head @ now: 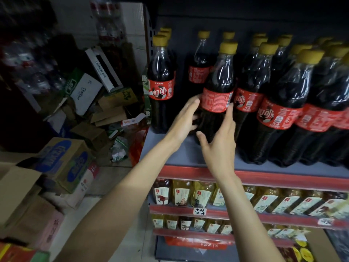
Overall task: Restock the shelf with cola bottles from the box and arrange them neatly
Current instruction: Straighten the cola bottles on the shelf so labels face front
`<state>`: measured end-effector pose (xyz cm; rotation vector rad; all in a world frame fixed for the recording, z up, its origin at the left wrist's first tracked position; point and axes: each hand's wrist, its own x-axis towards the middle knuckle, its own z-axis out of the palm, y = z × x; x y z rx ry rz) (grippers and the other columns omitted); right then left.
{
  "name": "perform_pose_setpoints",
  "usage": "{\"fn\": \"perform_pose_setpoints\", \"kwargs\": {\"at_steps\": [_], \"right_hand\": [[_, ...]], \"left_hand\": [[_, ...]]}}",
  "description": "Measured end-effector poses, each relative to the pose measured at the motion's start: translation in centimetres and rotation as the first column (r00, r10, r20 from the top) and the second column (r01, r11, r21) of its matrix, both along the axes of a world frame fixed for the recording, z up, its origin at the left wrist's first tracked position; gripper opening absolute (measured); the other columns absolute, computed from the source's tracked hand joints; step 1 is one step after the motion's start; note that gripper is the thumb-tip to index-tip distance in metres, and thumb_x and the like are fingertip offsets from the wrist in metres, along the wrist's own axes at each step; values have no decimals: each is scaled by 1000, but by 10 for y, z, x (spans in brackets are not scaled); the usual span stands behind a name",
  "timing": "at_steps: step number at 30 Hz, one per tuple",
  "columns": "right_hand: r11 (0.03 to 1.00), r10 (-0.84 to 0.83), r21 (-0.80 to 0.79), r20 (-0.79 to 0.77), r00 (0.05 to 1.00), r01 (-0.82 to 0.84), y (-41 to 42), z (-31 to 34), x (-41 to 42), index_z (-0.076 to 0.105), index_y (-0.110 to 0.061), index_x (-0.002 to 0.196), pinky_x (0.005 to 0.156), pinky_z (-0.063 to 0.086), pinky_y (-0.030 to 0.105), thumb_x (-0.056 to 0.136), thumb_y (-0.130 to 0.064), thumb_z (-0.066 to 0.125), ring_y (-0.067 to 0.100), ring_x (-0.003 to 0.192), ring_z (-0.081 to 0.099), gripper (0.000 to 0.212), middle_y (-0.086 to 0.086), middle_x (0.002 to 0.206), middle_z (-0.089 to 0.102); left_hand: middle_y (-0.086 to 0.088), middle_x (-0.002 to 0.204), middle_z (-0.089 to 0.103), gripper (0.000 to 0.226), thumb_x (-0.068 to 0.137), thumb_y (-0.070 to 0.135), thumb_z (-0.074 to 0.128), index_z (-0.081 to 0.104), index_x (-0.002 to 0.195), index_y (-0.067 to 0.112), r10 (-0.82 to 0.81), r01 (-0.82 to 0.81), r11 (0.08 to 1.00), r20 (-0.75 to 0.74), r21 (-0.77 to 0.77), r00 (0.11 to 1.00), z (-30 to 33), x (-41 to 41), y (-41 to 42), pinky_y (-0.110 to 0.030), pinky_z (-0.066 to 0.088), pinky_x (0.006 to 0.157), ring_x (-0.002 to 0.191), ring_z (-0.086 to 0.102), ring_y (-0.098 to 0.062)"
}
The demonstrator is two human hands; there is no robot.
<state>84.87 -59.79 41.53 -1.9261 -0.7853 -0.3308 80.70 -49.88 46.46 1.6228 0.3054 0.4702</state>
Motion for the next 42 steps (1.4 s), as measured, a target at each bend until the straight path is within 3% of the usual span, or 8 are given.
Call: {"fn": "perform_pose_setpoints", "kwargs": {"at_steps": [5, 12, 14, 19, 23, 27, 36, 42], "right_hand": [[961, 275, 38, -87, 957, -273, 6, 10, 9, 12, -16, 152, 110, 39, 38, 80, -17, 77, 14, 135, 41, 98, 1, 150, 40], [753, 656, 155, -262, 708, -640, 21, 14, 0, 14, -22, 142, 110, 40, 34, 86, 1, 66, 11, 127, 50, 80, 6, 138, 48], [742, 665, 146, -283, 691, -654, 24, 13, -1, 16, -23, 142, 112, 37, 35, 86, -3, 68, 9, 129, 48, 79, 4, 139, 47], [909, 409, -55, -70, 910, -413, 31, 14, -14, 27, -25, 148, 99, 39, 27, 71, -49, 77, 9, 114, 42, 95, -1, 124, 43], [883, 466, -28, -59, 883, -468, 34, 21, -13, 18, -23, 151, 101, 46, 38, 74, -36, 80, 8, 125, 48, 100, -8, 140, 49], [854, 516, -50, -47, 856, -518, 37, 24, -16, 10, -25, 151, 99, 48, 37, 82, -22, 75, 5, 115, 53, 94, -32, 125, 45], [842, 538, -26, -11, 843, -539, 52, 20, -15, 7, -16, 153, 111, 38, 41, 87, -14, 69, 13, 139, 36, 91, 0, 154, 32], [891, 454, 48, -28, 891, -452, 61, 14, -28, 11, -23, 152, 100, 48, 42, 83, -16, 73, 15, 128, 44, 93, 1, 142, 35]], "left_hand": [[8, 120, 59, 25, 103, 27, 33, 47, 121, 39, 62, -70, 993, 84, 97, 995, -8, -43, 18, -35, 55, 88, 103, 62, -11], [7, 115, 57, 35, 92, 23, 56, 48, 119, 43, 179, -220, 959, 223, 177, 958, -26, -83, 40, -27, 52, 89, 98, 60, -7], [9, 124, 55, 43, 86, 27, 63, 47, 122, 42, 183, -231, 953, 235, 194, 955, -27, -87, 41, -21, 48, 92, 112, 57, -7], [0, 134, 54, 56, 81, 32, 66, 41, 131, 36, 132, -173, 973, 244, 152, 961, -25, -86, 42, -32, 48, 99, 118, 59, -15], [8, 130, 55, 49, 82, 36, 65, 45, 126, 46, 193, -235, 961, 254, 146, 948, -25, -91, 45, -37, 49, 98, 114, 60, -14], [11, 130, 52, 54, 87, 16, 67, 43, 132, 36, 236, -290, 939, 264, 186, 935, -28, -92, 50, -18, 49, 85, 108, 59, -2], [8, 141, 45, 67, 86, 16, 68, 31, 133, 46, 262, -323, 913, 248, 251, 933, -32, -86, 59, -13, 48, 88, 122, 48, -4], [5, 146, 41, 68, 88, 20, 65, 27, 142, 36, 215, -274, 924, 231, 265, 949, -36, -87, 70, -6, 42, 89, 128, 43, 1]]}}
